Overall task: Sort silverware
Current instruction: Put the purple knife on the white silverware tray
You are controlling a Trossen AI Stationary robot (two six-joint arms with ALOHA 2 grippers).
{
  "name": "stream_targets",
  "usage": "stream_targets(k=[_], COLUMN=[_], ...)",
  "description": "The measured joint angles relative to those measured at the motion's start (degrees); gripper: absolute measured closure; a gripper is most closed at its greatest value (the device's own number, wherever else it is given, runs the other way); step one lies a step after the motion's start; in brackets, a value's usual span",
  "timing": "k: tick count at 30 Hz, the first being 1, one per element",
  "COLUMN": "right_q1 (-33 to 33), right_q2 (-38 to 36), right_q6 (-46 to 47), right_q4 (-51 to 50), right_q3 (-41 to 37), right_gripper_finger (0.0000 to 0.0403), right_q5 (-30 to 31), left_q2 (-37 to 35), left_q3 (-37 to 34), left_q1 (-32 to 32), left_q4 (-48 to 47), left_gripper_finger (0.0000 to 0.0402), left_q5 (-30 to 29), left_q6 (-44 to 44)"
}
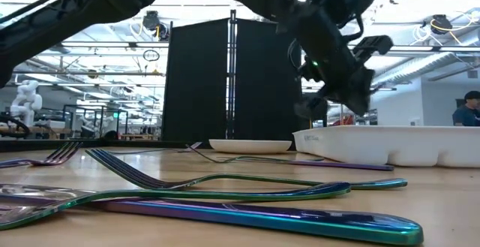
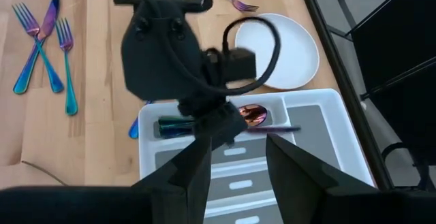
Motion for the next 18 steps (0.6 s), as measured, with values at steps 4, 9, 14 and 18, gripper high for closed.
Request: stream_targets(k=[4,9,14,18], right_q1=[0.00,0.00,0.00,0.00], right_q2=[0.01,0.04,0.04,0.04], right_q6=[-0.94,-2.27,-2.92,-2.83], right_q4=[0.33,1.99,2.72,2.79], right_q3=[-0.02,-0.02,-0.02,-0.02], right_gripper_finger=[0.0271,0.0271,0.0271,0.0271], right_q5=[0.23,2.09,2.70,2.71], left_q2=[-1.64,-1.68,-1.24,-1.24], left_q3=[0.19,0.13,0.13,0.15], left_q1=[0.23,0.43,0.67,1.41], left_q4=[-3.22,-3.66,-2.87,-2.56], left_gripper_finger=[0.0374,0.0374,0.0374,0.0374], left_q5=[0.16,3.54,5.25,6.73], left_q6=[2.32,2.44,2.37,2.38])
